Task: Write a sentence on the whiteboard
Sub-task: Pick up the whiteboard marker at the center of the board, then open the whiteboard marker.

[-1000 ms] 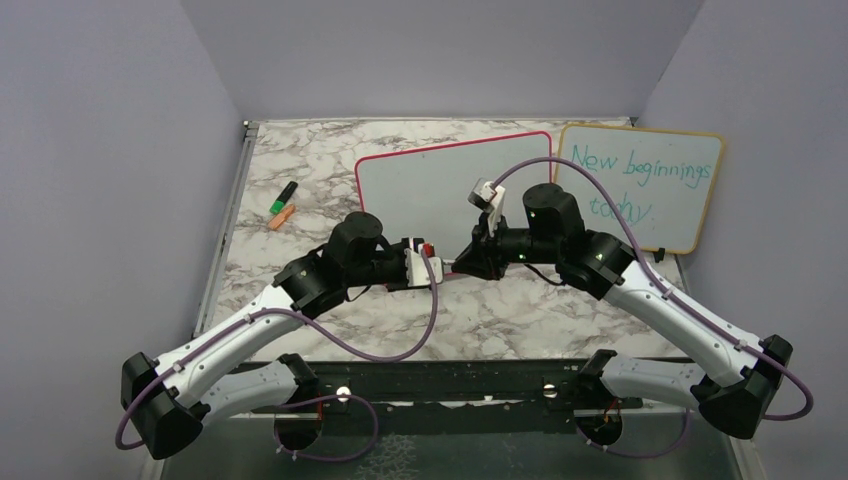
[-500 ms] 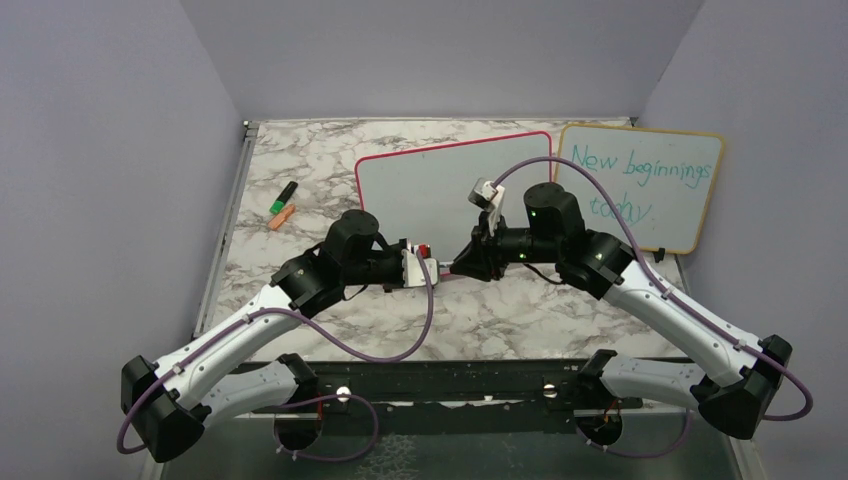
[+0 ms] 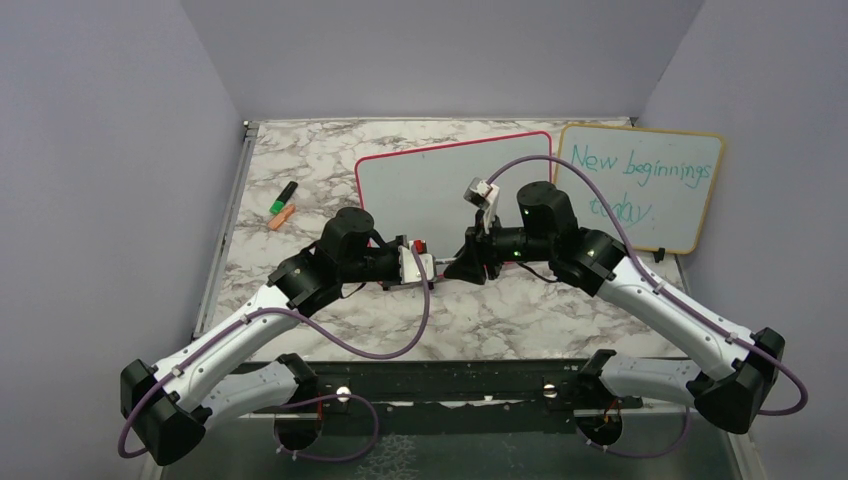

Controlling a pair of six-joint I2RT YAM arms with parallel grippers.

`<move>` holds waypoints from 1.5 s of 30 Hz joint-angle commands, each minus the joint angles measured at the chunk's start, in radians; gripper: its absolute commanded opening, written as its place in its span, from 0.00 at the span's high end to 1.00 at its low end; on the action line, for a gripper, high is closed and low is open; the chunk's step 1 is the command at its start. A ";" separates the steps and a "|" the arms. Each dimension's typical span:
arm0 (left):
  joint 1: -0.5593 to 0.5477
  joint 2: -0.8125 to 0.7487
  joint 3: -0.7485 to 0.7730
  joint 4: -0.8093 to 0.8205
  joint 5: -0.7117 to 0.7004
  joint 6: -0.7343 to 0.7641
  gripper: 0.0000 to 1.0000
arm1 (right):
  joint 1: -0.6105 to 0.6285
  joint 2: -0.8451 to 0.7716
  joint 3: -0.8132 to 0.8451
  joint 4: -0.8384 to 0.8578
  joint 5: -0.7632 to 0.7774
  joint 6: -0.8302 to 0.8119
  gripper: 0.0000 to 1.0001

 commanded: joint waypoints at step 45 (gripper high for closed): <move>0.027 0.024 0.056 -0.029 0.113 -0.017 1.00 | 0.001 0.010 0.087 -0.017 -0.051 0.048 0.75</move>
